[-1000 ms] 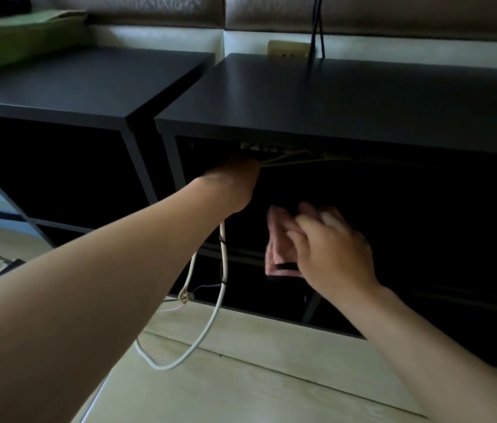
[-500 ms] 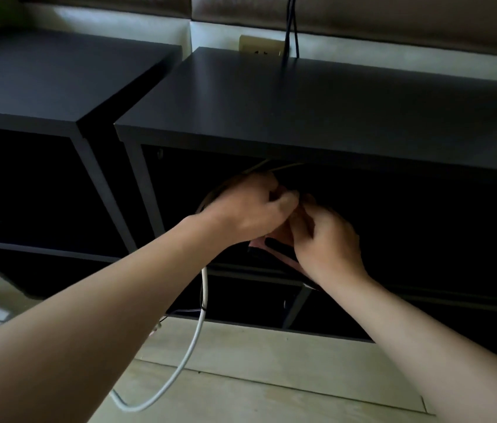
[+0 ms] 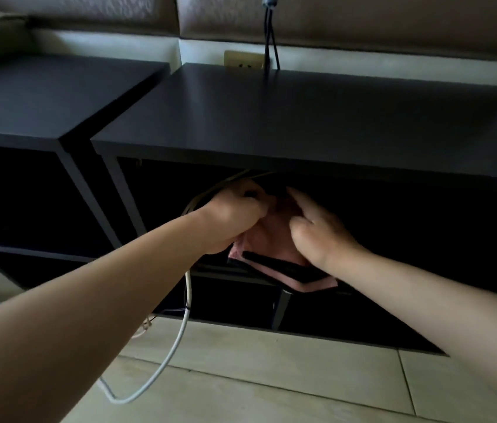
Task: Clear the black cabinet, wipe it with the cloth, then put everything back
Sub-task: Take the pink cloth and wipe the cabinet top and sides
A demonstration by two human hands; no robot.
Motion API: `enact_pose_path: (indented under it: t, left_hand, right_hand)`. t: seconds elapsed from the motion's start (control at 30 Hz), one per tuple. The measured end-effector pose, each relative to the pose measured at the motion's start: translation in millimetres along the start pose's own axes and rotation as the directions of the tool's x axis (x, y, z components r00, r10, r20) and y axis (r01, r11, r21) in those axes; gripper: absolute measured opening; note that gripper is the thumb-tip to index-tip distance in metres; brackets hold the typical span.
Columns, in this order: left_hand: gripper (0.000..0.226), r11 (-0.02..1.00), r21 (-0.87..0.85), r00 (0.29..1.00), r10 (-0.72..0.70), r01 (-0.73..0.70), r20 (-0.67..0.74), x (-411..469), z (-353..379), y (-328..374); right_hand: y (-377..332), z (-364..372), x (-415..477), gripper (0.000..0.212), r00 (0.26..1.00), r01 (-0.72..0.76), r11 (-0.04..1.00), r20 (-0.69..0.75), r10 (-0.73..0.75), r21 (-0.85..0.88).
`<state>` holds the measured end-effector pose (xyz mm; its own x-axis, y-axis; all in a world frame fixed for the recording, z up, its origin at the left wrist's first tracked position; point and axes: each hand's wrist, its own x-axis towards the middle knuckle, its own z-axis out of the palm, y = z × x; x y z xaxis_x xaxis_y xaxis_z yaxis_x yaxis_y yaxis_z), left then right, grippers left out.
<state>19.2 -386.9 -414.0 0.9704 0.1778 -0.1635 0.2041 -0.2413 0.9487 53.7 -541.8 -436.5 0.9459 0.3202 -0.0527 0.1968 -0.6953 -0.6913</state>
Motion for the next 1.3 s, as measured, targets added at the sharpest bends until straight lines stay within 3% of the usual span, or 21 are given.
enact_pose_path:
  t: [0.13,0.2,0.33,0.47,0.53,0.6,0.77,0.93,1.13,1.3]
  left_hand:
    - [0.044,0.999,0.004,0.997,-0.054,0.054,-0.057,-10,3,10]
    - [0.050,0.990,0.130,0.996,-0.046,0.056,-0.083,-19,7,17]
    - [0.066,0.920,0.385,0.992,-0.021,0.069,-0.126,-32,10,29]
    - [0.061,0.863,0.504,0.989,0.038,0.041,-0.146,-29,9,26]
    - [0.062,0.868,0.497,0.983,0.077,0.018,-0.168,-26,6,22]
    - [0.058,0.885,0.465,0.976,0.099,0.002,-0.192,-23,3,18]
    - [0.027,0.958,0.274,0.976,-0.028,0.088,-0.217,-23,-14,4]
    - [0.024,0.994,0.042,0.995,-0.098,0.099,-0.016,-37,-33,-3]
    - [0.020,0.984,0.176,0.993,0.005,-0.026,0.115,-67,-83,-18]
    - [0.017,0.971,0.233,0.991,0.030,-0.061,0.132,-93,-143,-44]
  right_hand:
    - [23,2,26,0.072,0.997,0.008,0.999,0.077,-0.004,-0.054]
    - [38,10,40,0.061,0.989,0.063,0.993,0.141,-0.048,-0.101]
    - [21,-13,25,0.059,0.944,0.171,0.959,0.315,-0.095,-0.224]
    - [27,-25,21,0.062,0.950,0.229,0.932,0.271,-0.152,-0.280]
    - [27,-26,16,0.053,0.949,0.267,0.912,0.249,-0.192,-0.313]
    - [28,-29,8,0.020,0.960,0.265,0.896,0.187,-0.209,-0.356]
    - [20,-30,-21,0.031,0.985,0.174,0.925,0.072,-0.159,-0.339]
    - [3,-26,-35,0.018,0.998,0.041,0.962,0.063,-0.025,-0.269]
    - [-31,-7,-52,0.026,0.987,-0.019,0.941,0.142,0.071,-0.338]
    - [-86,35,-79,0.025,0.988,0.065,0.918,0.154,-0.004,-0.392]
